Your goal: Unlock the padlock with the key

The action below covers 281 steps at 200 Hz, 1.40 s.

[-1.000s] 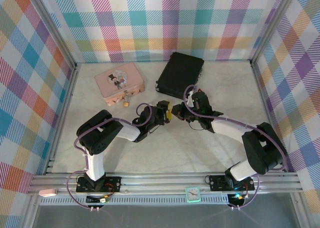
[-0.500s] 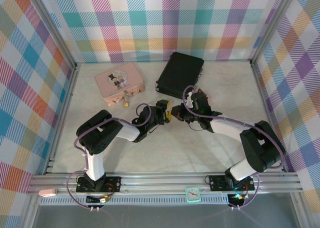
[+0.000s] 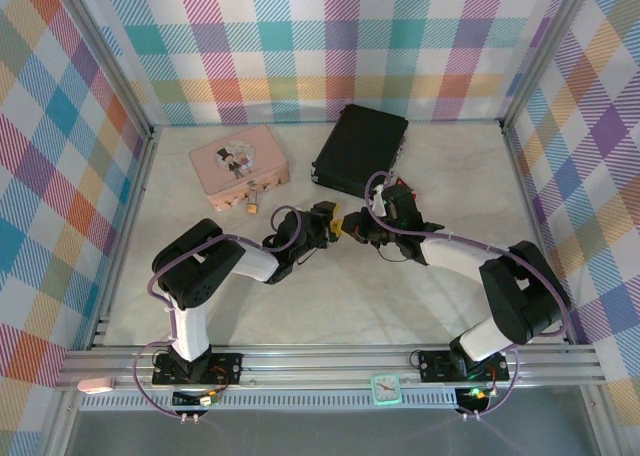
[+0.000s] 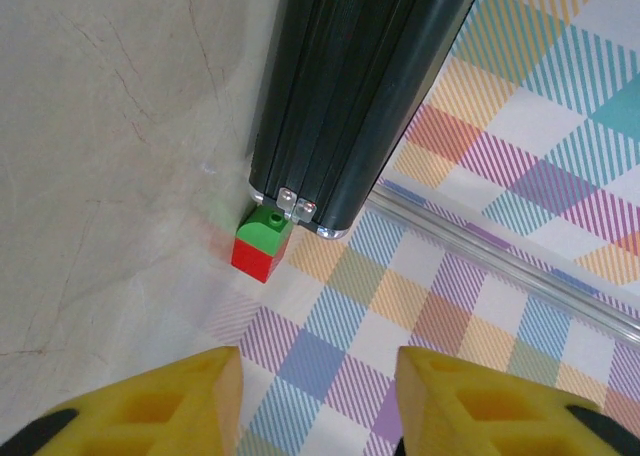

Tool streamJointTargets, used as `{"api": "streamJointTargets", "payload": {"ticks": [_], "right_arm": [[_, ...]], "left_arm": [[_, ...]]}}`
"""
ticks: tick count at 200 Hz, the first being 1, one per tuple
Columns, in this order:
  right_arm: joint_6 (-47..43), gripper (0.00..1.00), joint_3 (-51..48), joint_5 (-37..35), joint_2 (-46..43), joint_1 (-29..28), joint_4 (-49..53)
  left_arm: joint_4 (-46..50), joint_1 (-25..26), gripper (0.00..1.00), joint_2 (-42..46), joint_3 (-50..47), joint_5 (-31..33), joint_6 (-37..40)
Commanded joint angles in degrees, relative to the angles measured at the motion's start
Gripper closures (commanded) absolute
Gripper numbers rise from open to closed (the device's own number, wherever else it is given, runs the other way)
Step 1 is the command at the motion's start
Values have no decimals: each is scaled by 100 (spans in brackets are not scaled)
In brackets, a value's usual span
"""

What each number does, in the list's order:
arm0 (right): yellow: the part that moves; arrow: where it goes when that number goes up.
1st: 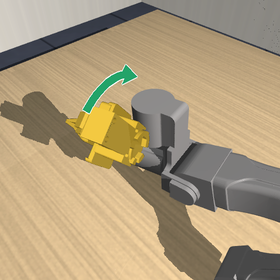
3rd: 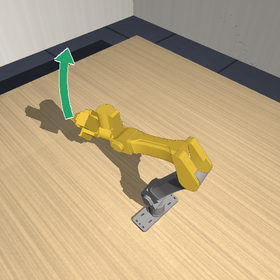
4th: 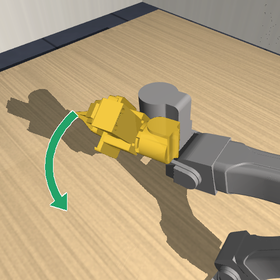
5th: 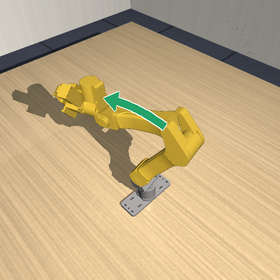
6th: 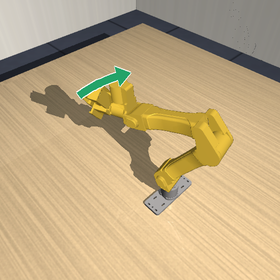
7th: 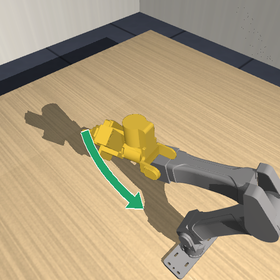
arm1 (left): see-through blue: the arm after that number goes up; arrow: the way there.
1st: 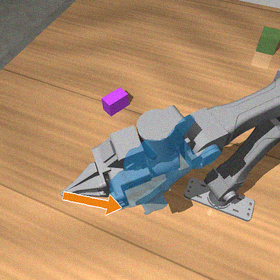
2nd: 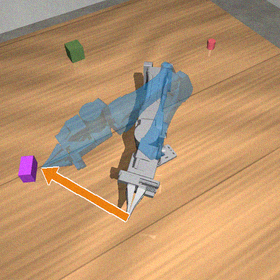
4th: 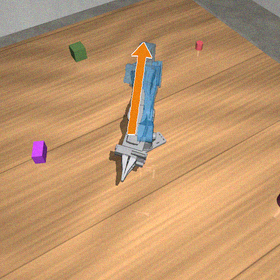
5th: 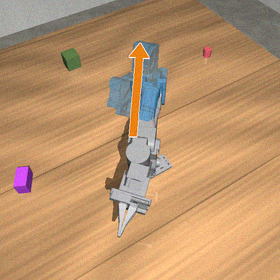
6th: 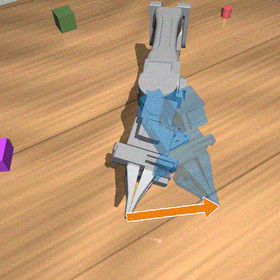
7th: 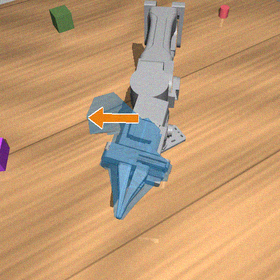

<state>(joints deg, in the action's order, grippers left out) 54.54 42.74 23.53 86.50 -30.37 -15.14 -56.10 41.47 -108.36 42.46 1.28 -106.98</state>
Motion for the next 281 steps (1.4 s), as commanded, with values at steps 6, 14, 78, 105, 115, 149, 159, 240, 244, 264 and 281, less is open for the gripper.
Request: {"api": "streamJointTargets", "payload": {"ticks": [6, 14, 78, 105, 115, 149, 159, 240, 244, 264, 281], "right_arm": [[-120, 100, -77, 151, -128, 31, 21], [-111, 100, -76, 162, -125, 31, -1], [-160, 100, -107, 145, -341, 122, 122], [-217, 78, -121, 183, -611, 285, 332], [-213, 68, -127, 236, -716, 372, 408], [-65, 55, -98, 710, -841, 580, 281], [63, 55, -144, 889, -820, 585, -46], [1142, 71, -493, 1717, -236, 576, -3310], [1161, 71, -507, 1728, -223, 576, -3386], [1172, 75, -501, 1793, -124, 549, -3489], [1189, 76, -520, 1805, -64, 549, -3588]], "left_arm": [[-330, -63, 67, 80, 17, -14, -87], [-349, -63, 71, 79, 17, -11, -78], [-525, -102, 100, 107, 8, -63, 190], [-404, -157, 100, 300, 38, -96, 793], [-297, -182, 100, 440, 35, -93, 1196], [-276, -210, 100, 988, -9, 35, 2953], [-264, -218, 100, 1143, 23, -3, 3526], [-912, -210, 100, 1116, 184, -470, 4595], [-940, -206, 100, 1096, 180, -471, 4576], [-1115, -207, 100, 1021, 178, -496, 4468], [-1141, -192, 100, 990, 205, -530, 4406]]}}
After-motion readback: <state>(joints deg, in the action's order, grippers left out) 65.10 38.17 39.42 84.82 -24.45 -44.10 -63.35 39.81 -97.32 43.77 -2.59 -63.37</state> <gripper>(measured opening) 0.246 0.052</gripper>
